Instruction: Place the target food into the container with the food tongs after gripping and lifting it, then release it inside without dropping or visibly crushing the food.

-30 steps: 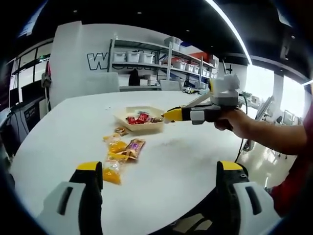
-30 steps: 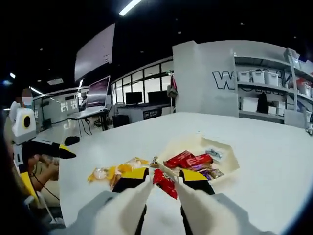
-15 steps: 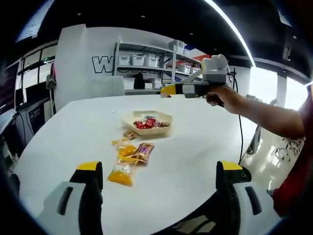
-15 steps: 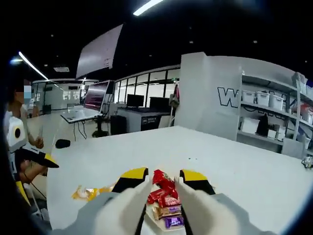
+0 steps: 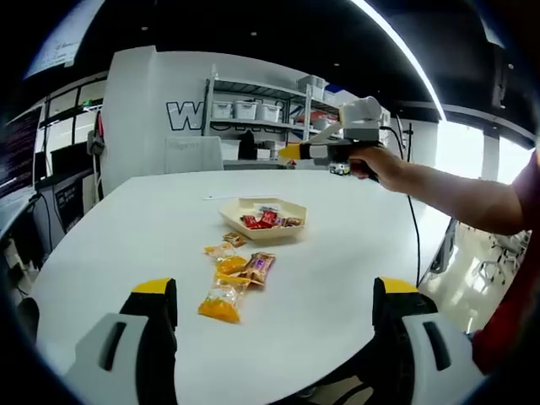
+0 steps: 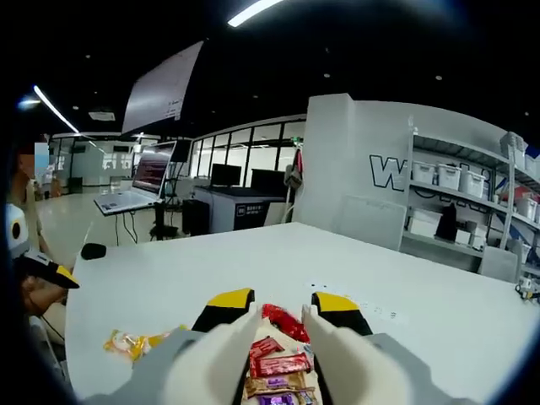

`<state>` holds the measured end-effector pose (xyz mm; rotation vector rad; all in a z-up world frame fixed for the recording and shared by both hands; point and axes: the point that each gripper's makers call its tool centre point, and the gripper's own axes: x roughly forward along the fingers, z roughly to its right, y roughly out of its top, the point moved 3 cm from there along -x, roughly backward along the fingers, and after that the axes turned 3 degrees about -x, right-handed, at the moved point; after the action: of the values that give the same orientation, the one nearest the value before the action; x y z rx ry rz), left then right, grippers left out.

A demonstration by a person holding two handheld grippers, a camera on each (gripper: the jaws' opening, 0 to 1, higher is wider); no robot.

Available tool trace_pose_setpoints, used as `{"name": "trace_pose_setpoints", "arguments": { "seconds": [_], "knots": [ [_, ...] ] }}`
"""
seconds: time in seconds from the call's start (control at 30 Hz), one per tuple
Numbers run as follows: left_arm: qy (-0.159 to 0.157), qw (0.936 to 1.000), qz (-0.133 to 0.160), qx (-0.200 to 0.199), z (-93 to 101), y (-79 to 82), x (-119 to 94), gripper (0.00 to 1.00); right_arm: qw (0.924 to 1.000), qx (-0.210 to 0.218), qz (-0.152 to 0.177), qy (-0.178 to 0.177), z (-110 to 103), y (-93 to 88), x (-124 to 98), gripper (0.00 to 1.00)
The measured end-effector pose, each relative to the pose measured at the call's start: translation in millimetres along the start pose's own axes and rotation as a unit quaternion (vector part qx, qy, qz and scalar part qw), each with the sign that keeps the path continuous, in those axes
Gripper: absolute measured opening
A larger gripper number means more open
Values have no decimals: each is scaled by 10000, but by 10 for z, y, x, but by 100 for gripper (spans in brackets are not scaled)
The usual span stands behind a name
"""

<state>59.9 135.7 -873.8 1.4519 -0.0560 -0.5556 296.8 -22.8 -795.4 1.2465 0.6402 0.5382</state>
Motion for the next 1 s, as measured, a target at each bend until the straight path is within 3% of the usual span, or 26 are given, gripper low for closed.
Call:
{"name": "trace_pose_setpoints", "arguments": {
  "seconds": [0.33,0.67,0.77,0.83,1.0],
  "knots": [
    [-10,10000,-3,13,22,-12,-3,94,10000,73,30,-17,-11,1,-39,22],
    [7,10000,-12,43,30,-25,-34,94,9998,149,-104,43,-98,-152,-71,21],
    [23,10000,-19,38,26,-31,-42,94,9995,-218,-243,-19,-128,-234,-74,21],
    [21,10000,-13,47,34,-24,-51,94,9997,12,-242,84,-166,-274,-74,21],
    [28,10000,-29,79,35,-27,-60,94,9996,28,-274,79,-179,-308,-84,22]
  ]
}}
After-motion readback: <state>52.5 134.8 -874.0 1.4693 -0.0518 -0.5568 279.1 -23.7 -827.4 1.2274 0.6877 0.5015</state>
